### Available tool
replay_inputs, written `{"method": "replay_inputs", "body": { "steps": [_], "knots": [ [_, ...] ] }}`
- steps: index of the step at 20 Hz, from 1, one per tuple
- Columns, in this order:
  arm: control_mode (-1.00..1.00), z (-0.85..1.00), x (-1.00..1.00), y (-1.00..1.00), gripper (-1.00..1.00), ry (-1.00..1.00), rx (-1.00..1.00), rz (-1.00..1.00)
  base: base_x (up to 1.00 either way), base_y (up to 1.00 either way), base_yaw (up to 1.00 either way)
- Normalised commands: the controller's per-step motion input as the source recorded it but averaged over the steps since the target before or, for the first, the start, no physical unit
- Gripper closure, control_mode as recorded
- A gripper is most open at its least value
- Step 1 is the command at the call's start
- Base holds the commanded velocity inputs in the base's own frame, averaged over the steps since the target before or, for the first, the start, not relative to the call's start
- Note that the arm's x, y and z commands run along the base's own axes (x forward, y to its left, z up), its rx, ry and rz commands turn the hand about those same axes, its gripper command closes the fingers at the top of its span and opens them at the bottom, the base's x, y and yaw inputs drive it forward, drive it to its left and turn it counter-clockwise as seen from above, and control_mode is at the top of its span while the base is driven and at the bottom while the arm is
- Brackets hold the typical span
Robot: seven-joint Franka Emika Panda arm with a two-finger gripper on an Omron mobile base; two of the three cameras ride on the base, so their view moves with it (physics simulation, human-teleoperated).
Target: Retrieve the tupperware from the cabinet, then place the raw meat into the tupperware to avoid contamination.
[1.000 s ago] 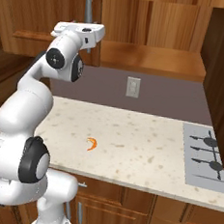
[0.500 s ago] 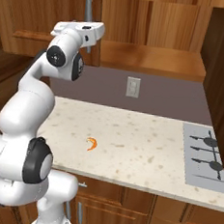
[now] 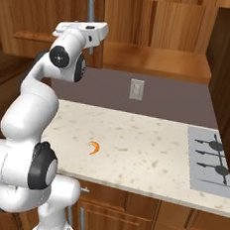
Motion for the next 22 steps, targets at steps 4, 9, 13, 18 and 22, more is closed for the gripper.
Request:
{"method": "replay_inputs", "body": {
  "steps": [4, 9, 13, 18, 22],
  "knots": [
    [-1.00, 0.00, 0.30, -0.14, 1.00, 0.00, 0.00, 0.03, 0.00, 0.00, 0.00],
    [-1.00, 0.00, 0.33, -0.22, 1.00, 0.02, 0.00, 0.03, 0.00, 0.00, 0.00],
    [-1.00, 0.00, 0.34, -0.30, 1.00, 0.00, 0.00, 0.01, 0.00, 0.00, 0.00],
    [-1.00, -0.03, 0.35, -0.29, 1.00, 0.00, -0.01, 0.00, 0.00, 0.00, 0.00],
    [-1.00, -0.08, 0.40, -0.25, 1.00, 0.00, -0.01, 0.00, 0.00, 0.00, 0.00]
  ]
}}
